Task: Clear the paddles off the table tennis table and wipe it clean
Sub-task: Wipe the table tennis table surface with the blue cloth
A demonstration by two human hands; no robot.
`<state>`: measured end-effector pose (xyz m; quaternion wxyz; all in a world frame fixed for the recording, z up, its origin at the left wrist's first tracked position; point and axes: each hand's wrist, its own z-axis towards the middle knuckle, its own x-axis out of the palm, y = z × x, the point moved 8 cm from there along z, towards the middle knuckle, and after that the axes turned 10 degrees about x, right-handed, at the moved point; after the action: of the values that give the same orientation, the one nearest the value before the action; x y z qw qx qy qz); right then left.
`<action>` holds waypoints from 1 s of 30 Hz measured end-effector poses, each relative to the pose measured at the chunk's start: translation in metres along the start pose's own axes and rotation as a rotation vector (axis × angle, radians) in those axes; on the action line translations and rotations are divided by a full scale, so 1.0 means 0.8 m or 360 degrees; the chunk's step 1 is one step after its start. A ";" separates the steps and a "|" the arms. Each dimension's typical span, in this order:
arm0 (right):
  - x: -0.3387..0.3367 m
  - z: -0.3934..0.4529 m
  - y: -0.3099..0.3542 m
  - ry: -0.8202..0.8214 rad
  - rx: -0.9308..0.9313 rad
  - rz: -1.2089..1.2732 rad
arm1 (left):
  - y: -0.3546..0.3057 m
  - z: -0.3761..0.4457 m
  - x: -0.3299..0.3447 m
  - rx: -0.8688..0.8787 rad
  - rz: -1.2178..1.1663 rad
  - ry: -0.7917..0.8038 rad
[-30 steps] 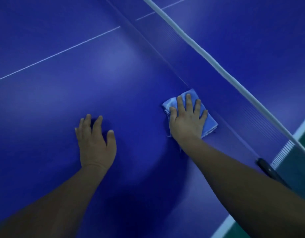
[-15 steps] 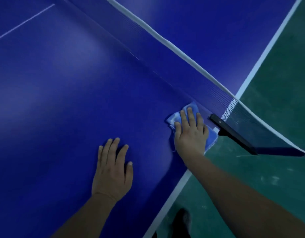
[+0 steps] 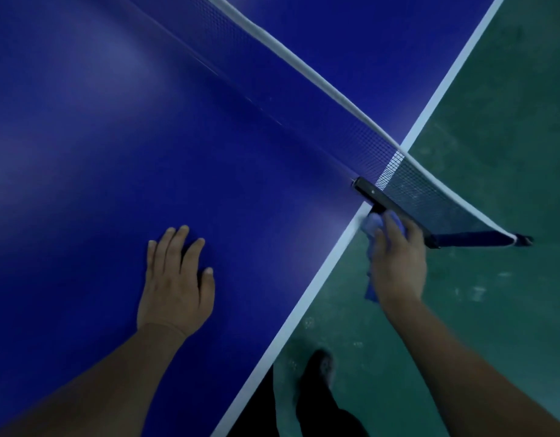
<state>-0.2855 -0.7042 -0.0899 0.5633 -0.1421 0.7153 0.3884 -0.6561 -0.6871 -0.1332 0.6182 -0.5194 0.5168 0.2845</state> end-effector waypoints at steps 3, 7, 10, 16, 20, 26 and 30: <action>0.038 -0.026 0.104 -0.0044 -0.0504 0.0135 | 0.002 0.001 0.000 -0.0008 -0.0002 0.0003; 0.084 -0.044 0.107 0.0124 -0.0938 -0.0234 | 0.002 0.000 0.000 -0.0005 0.0021 0.0003; 0.038 -0.003 -0.010 0.0140 -0.0338 -0.0397 | 0.003 0.000 -0.001 -0.0008 0.0019 0.0001; -0.010 -0.012 -0.001 -0.0103 -0.0403 -0.0392 | 0.001 0.000 -0.001 -0.0003 0.0026 0.0013; 0.064 -0.034 0.117 -0.0070 -0.0883 -0.0172 | 0.000 0.000 -0.003 0.0005 0.0032 -0.0008; 0.082 0.011 0.062 0.0239 -0.0750 -0.0875 | 0.002 0.001 -0.003 0.0003 0.0020 -0.0012; 0.014 0.006 0.001 0.0128 -0.0324 -0.0543 | 0.002 0.000 -0.004 0.0008 0.0002 -0.0017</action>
<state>-0.2862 -0.6972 -0.1005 0.5747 -0.3328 0.6598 0.3516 -0.6585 -0.6864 -0.1302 0.6219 -0.5161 0.5146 0.2864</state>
